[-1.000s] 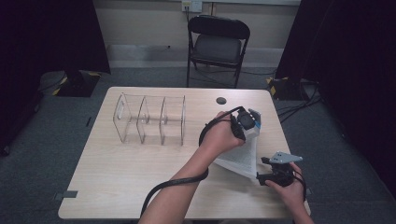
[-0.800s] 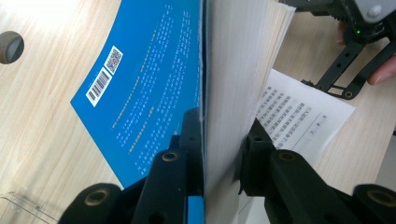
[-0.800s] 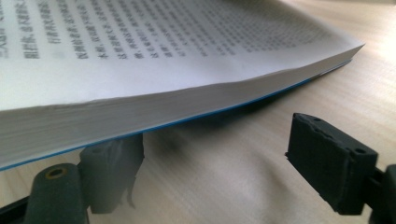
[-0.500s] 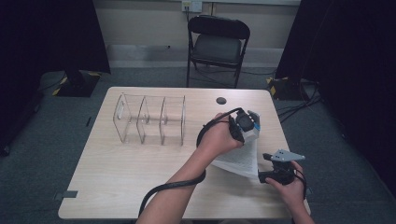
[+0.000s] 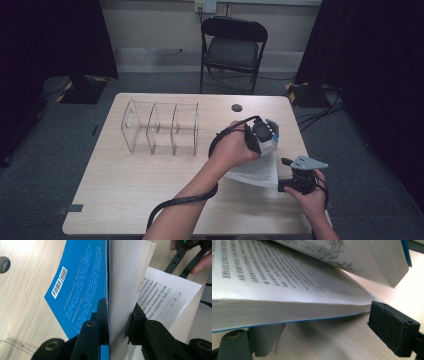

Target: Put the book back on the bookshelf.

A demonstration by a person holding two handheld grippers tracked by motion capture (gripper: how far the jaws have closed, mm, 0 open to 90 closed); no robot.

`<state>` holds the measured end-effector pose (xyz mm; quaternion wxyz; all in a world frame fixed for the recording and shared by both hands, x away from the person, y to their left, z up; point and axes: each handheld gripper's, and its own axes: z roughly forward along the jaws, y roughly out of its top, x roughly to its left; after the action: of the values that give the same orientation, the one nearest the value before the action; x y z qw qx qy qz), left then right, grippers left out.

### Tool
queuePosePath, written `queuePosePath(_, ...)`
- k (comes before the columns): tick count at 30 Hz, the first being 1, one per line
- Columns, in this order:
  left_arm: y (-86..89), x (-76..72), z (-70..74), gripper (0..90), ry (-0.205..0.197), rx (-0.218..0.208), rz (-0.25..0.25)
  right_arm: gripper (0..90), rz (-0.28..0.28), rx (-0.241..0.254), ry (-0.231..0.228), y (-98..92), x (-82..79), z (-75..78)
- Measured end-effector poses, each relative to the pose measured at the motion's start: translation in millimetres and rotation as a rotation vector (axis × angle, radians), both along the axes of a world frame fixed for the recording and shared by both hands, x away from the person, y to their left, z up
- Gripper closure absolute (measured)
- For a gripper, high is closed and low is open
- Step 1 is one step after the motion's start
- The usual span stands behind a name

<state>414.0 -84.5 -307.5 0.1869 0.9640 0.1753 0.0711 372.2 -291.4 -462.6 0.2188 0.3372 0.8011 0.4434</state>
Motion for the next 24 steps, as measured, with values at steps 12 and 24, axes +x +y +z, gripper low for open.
queuePosePath(12,-0.1,-5.4,6.4,75.2,0.01,0.009,-0.011,13.7,0.02,-0.002,-0.027,0.9,2.5,16.9)
queuePosePath(24,-2.7,-9.4,11.2,75.1,0.009,0.026,-0.042,13.9,0.04,-0.008,-0.049,0.6,3.0,24.8)
